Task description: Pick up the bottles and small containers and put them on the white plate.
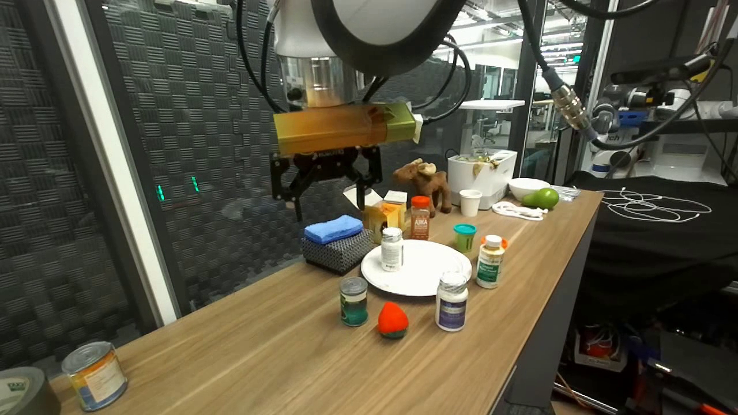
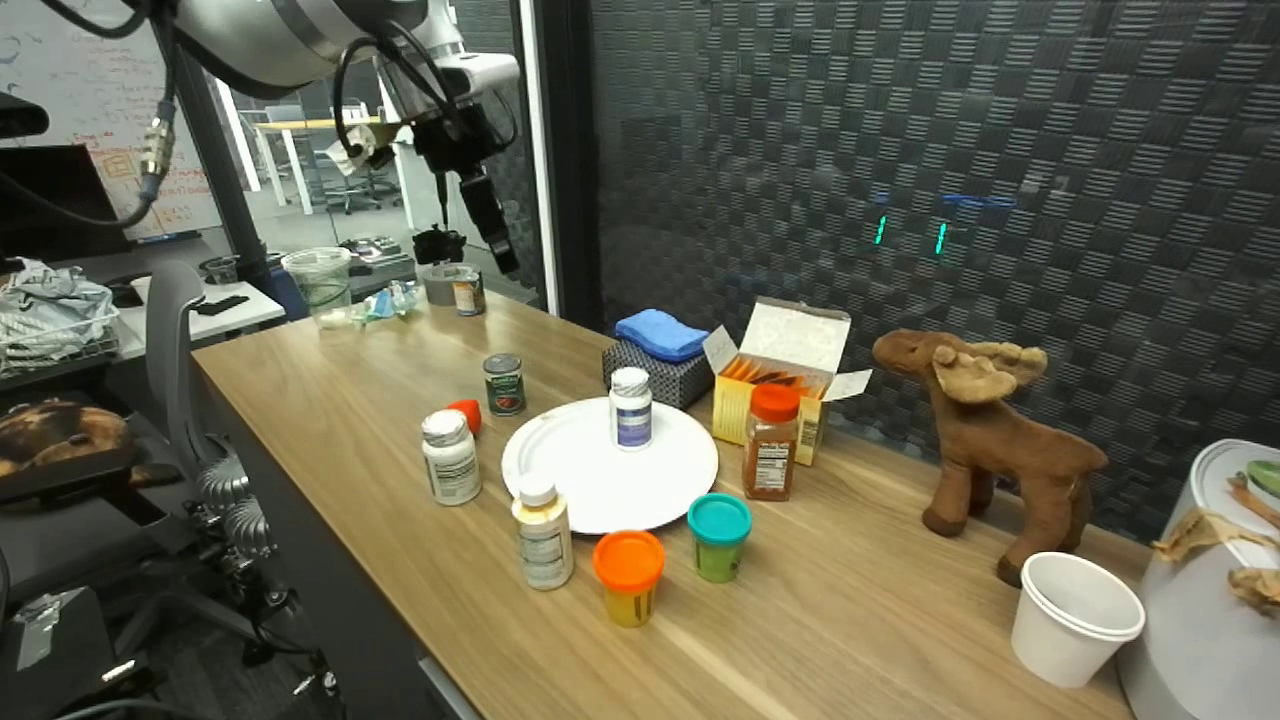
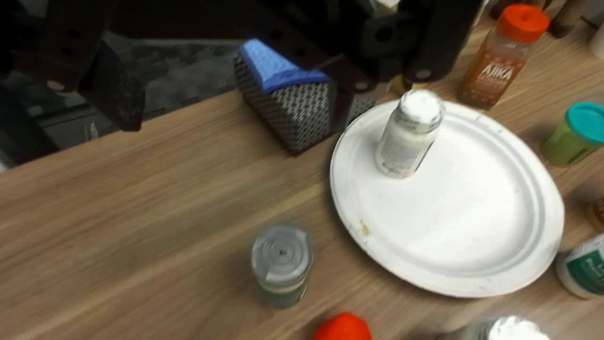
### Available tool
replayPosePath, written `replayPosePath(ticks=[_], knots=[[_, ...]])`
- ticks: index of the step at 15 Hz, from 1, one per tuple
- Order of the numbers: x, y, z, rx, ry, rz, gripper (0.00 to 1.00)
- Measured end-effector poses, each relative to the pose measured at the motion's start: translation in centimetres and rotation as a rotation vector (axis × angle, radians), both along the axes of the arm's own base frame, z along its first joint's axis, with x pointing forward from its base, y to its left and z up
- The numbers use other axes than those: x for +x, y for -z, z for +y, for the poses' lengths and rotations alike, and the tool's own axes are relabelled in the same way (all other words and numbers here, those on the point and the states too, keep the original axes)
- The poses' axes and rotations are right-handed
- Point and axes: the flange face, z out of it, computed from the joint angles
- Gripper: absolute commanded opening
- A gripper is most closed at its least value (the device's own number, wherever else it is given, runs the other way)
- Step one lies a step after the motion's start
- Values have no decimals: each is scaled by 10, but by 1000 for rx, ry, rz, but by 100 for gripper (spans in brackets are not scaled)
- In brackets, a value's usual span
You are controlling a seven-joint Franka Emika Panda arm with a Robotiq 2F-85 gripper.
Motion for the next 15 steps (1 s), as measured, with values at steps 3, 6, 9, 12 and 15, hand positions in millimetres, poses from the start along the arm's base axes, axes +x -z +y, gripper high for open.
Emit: replayPosePath(ticks=[3,6,9,12,15], knots=[[-3,40,16,53,-85,108,100],[-1,78,15,54,-143,185,100],[4,101,11,40,-168,221,100],[9,106,7,23,-182,226,100],[11,105,4,-12,-196,220,100]])
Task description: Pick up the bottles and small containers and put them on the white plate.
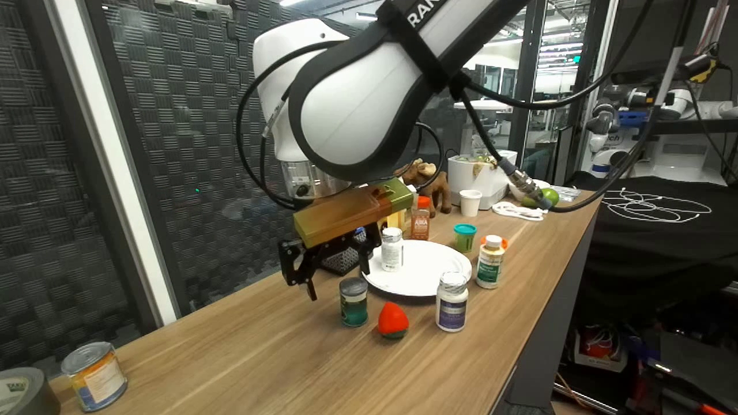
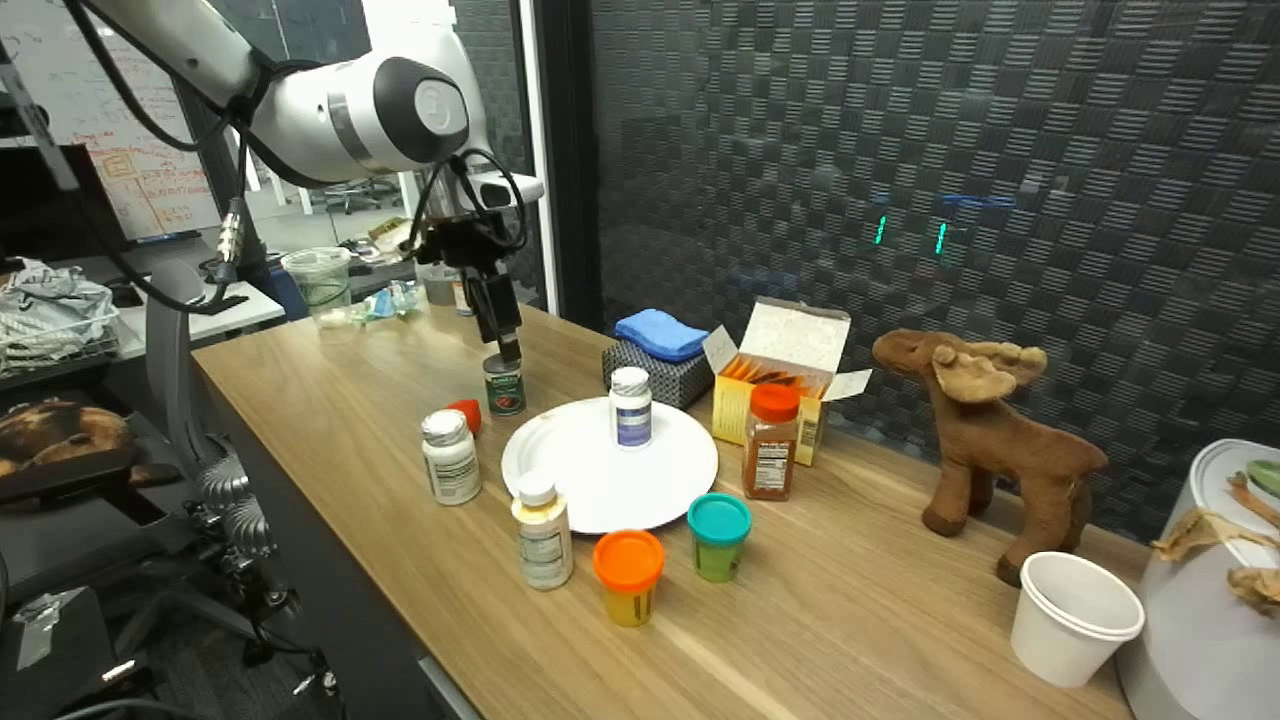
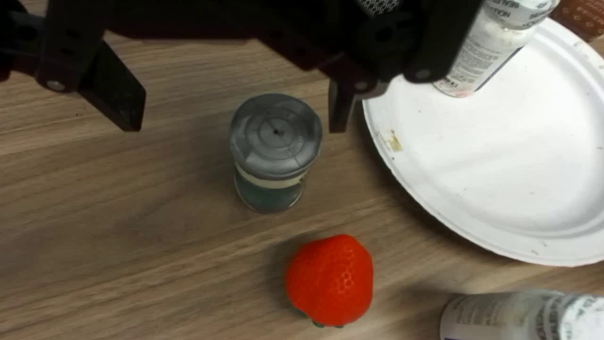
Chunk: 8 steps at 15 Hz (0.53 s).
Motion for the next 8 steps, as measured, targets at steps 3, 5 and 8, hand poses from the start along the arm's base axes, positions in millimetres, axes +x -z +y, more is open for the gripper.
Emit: replayPosePath(ticks=[3,5,8], knots=[[1,0,-2,-21,-7,1,100],[0,2,-3,-25,-9,9,74],[0,11,-6,-34,-7,28,50]])
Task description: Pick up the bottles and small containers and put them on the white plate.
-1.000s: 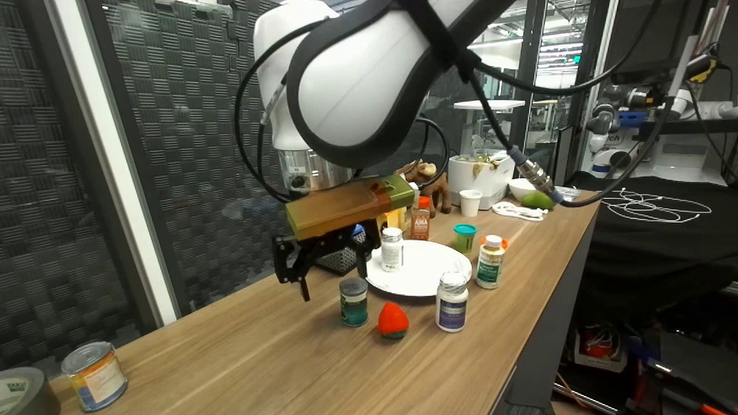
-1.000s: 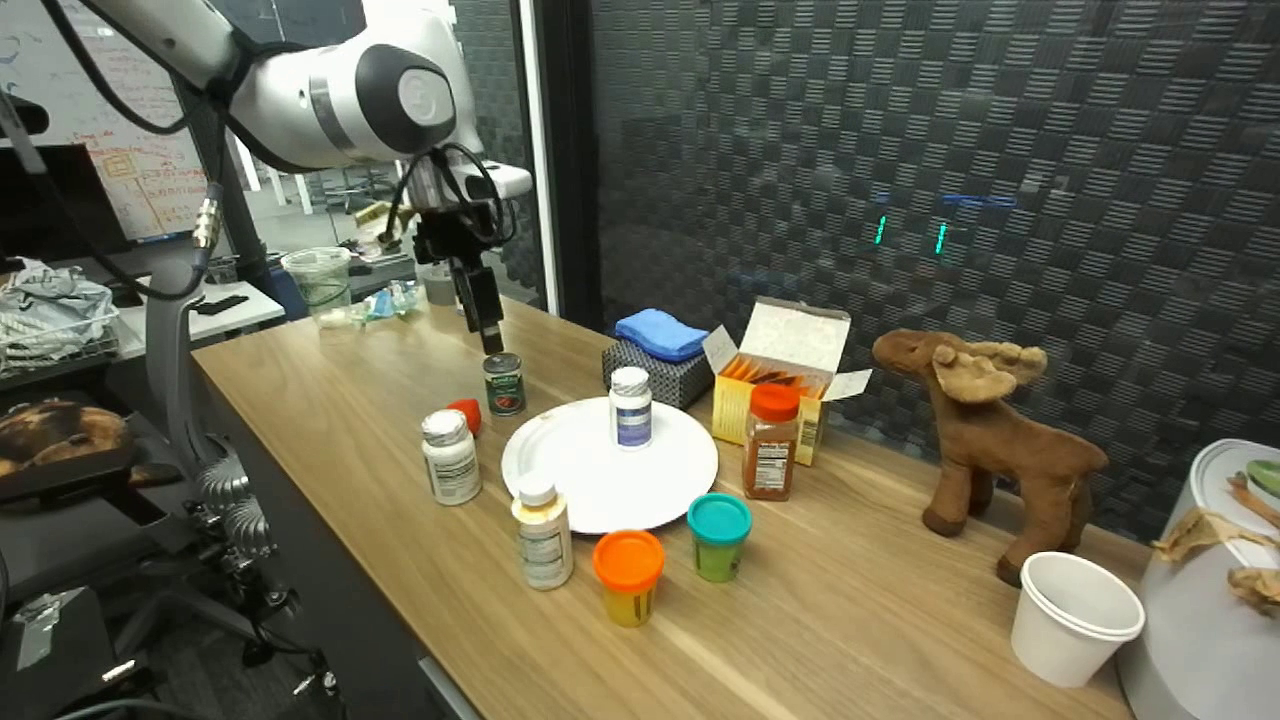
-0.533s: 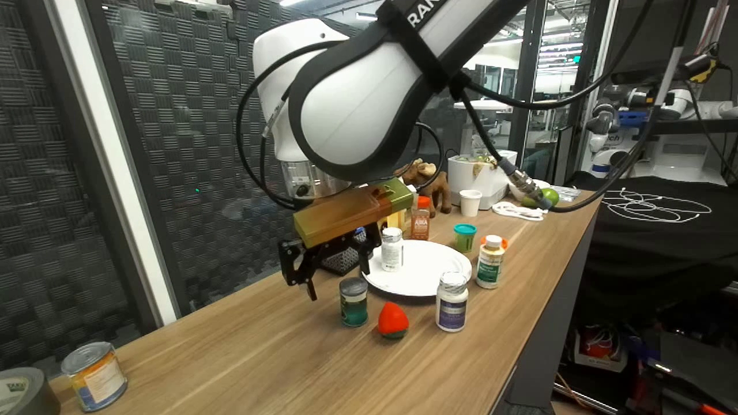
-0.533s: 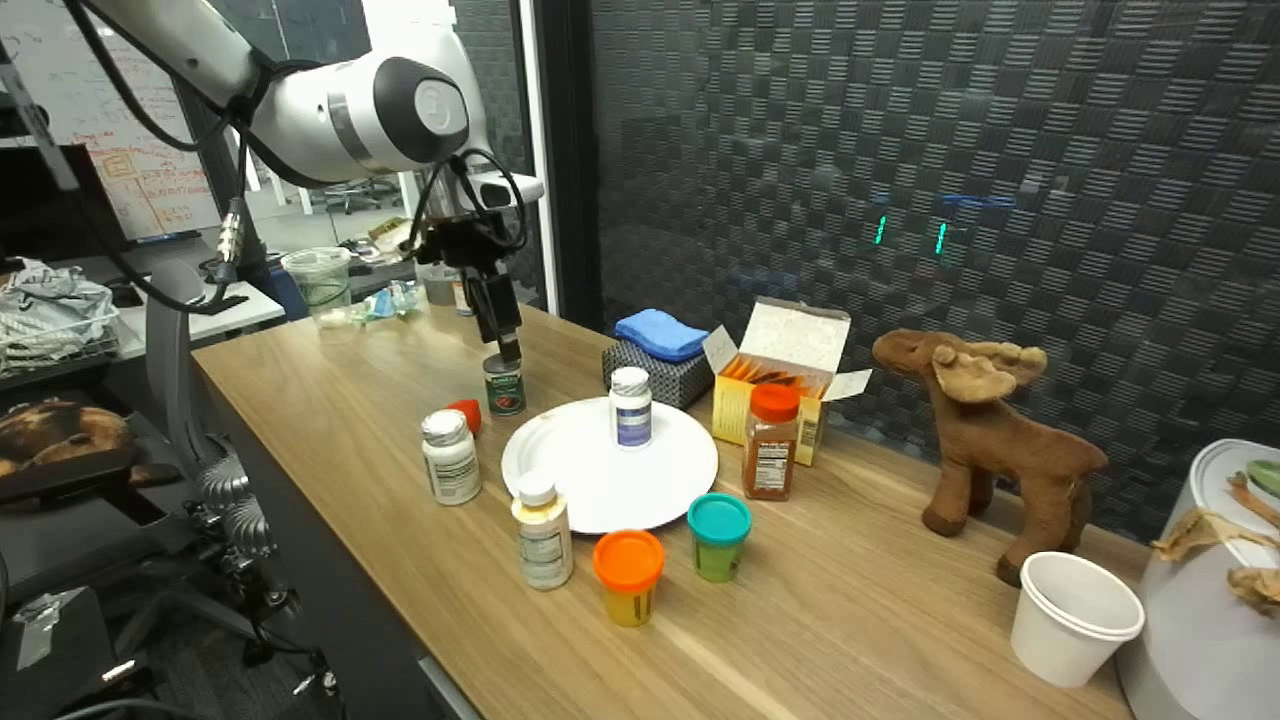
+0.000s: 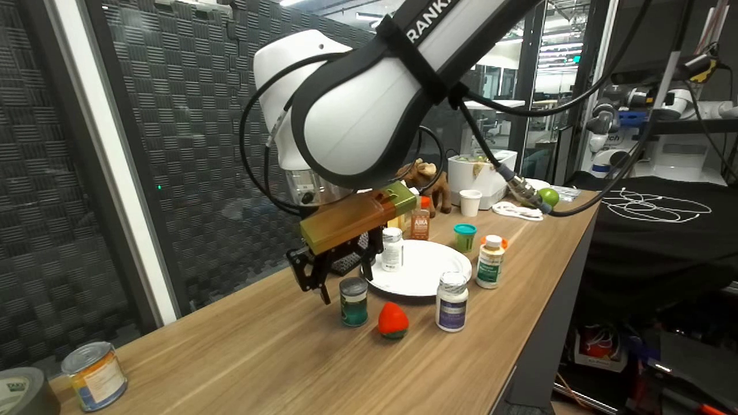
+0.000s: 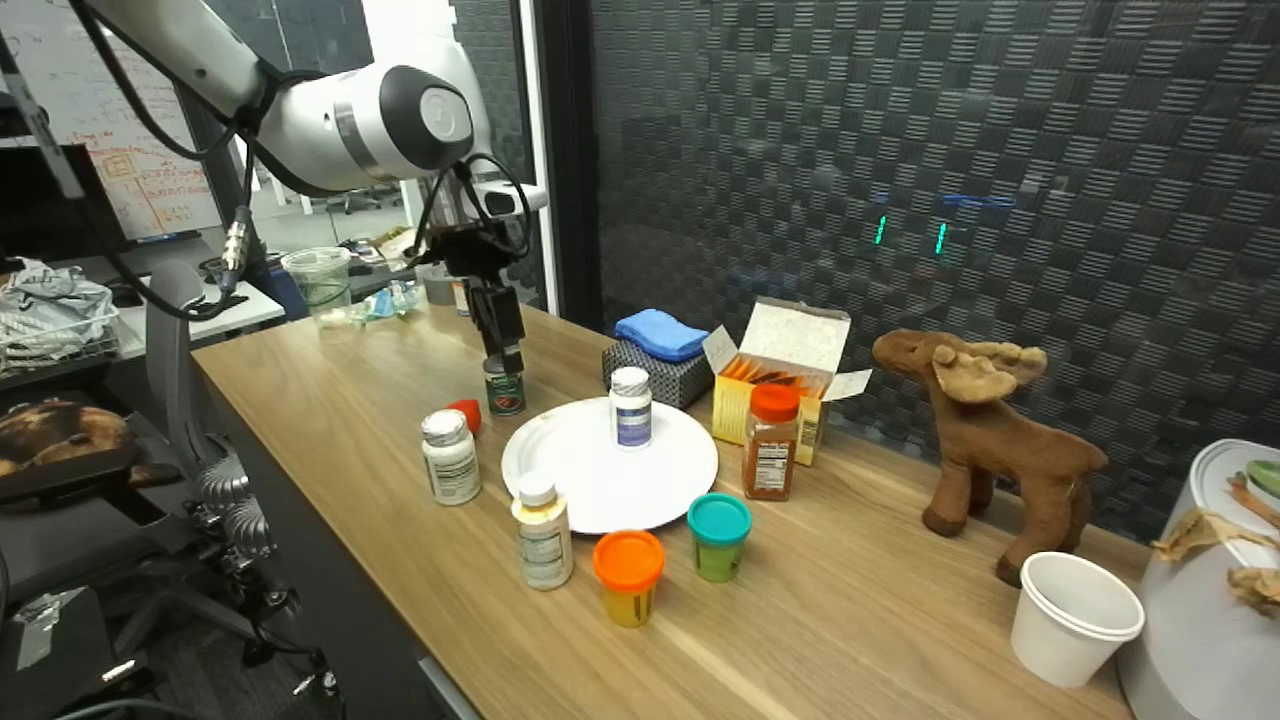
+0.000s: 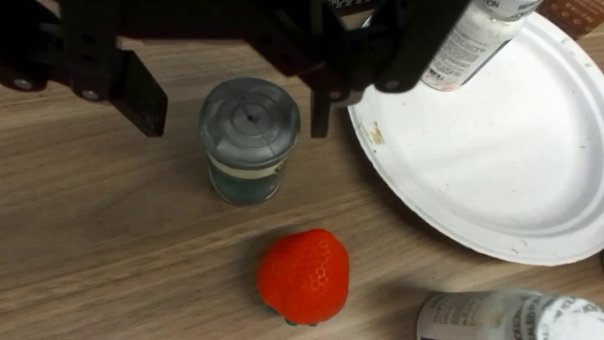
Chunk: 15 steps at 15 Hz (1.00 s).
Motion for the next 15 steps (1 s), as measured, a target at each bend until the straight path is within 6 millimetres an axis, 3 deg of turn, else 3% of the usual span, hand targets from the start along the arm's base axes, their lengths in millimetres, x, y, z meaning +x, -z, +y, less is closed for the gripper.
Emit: replayPosePath(ticks=[4,10,15], knots=[[2,6,-7,-9,11,10,22],[10,-15,-20,-8,50,-31,18],[16,-46,-69,-11,169,-79,18]])
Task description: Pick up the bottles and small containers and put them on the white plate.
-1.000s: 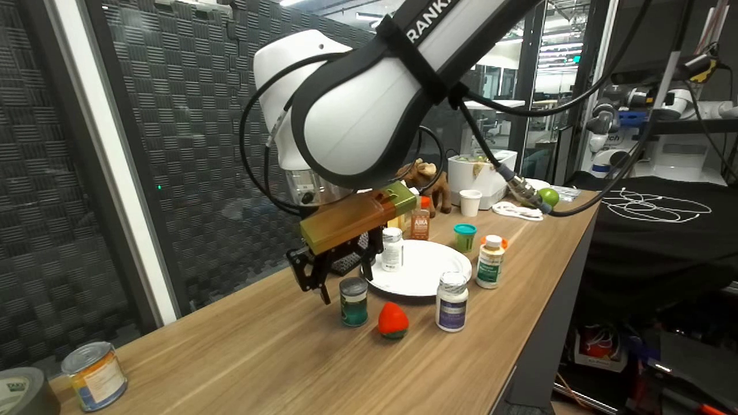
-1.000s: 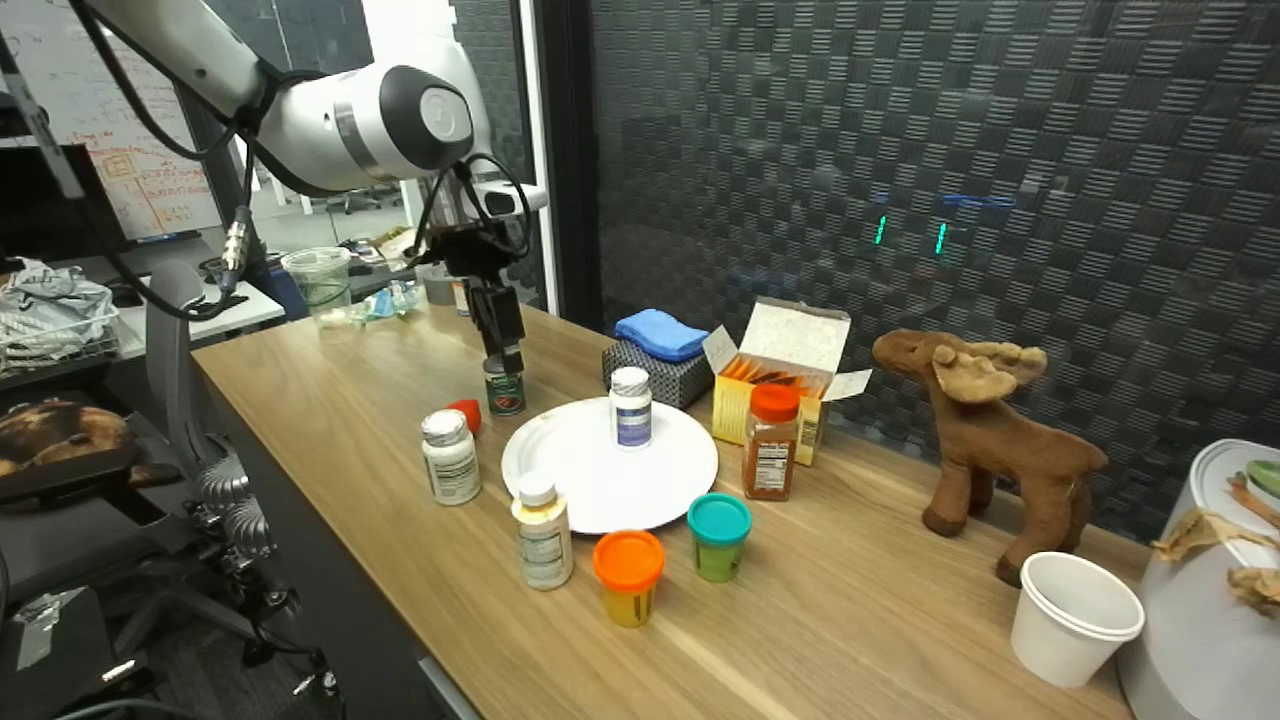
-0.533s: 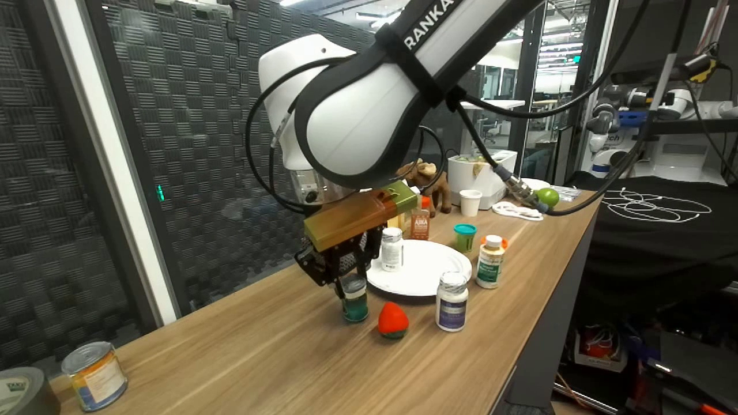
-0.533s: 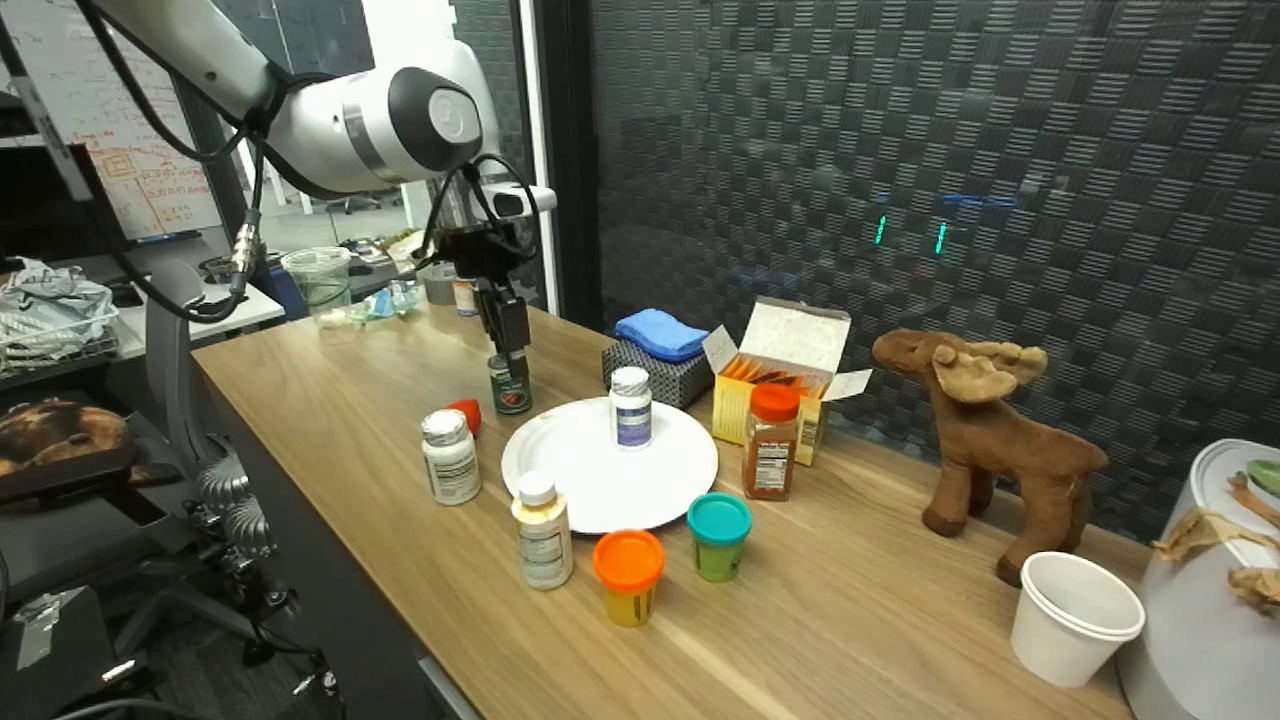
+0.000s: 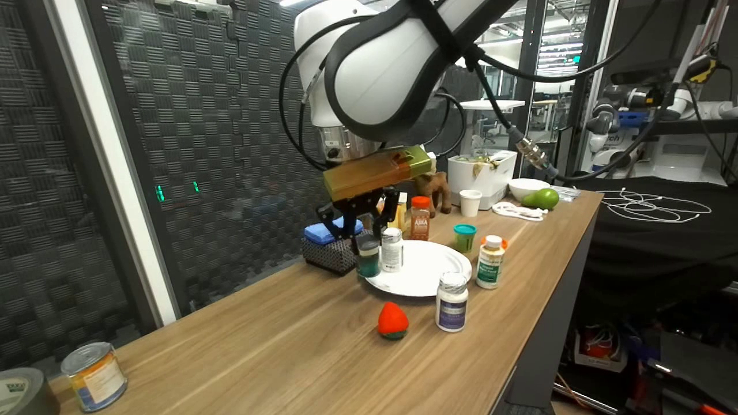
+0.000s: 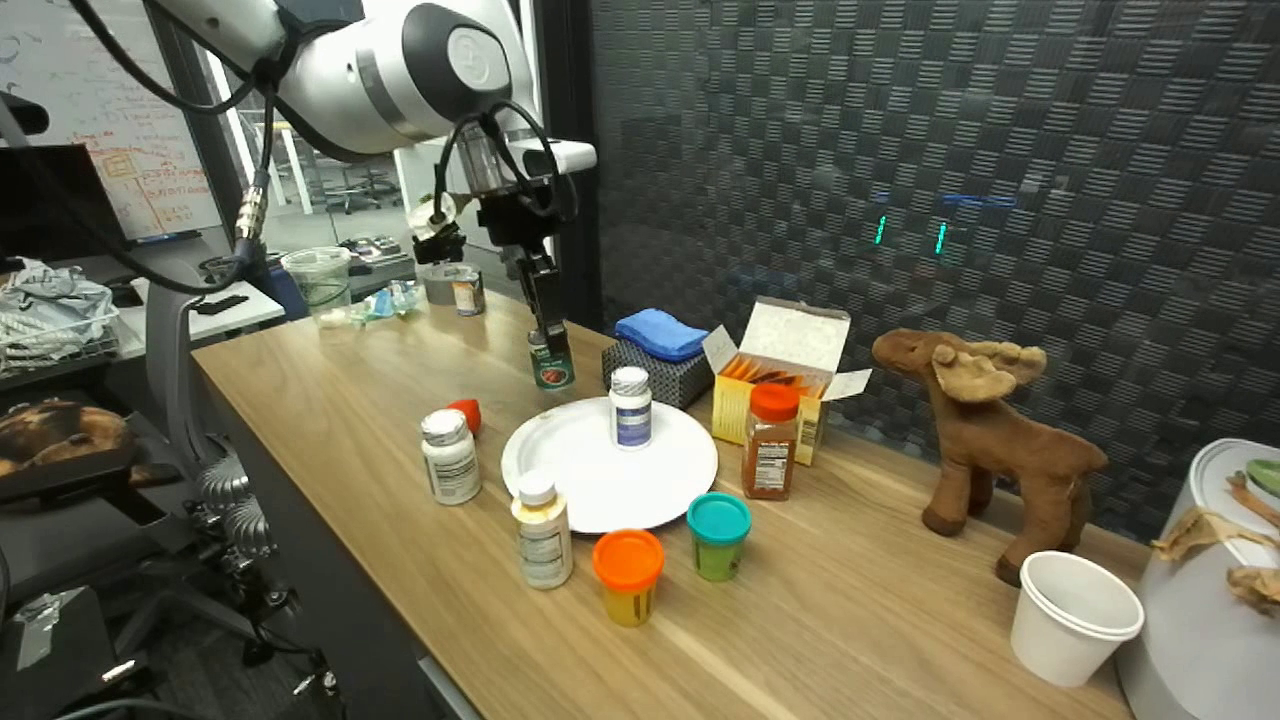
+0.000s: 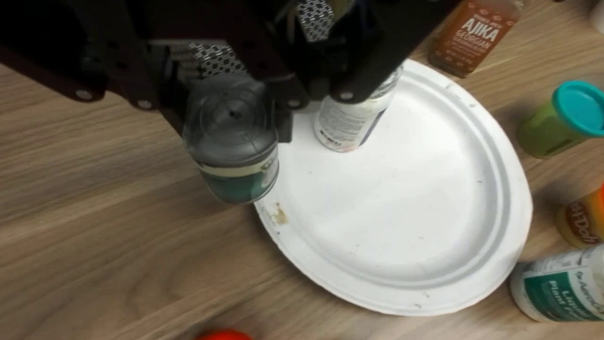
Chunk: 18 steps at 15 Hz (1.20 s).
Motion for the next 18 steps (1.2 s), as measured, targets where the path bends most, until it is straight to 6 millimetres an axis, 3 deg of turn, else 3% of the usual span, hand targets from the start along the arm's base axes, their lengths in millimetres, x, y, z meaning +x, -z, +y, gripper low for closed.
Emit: replayPosePath(ticks=[5,15,16,18], knots=[[-6,12,-34,-5,75,26,18],[-8,36,-47,-12,139,45,18],[-7,38,-48,-11,145,40,67],[-6,41,-49,-8,152,34,74]])
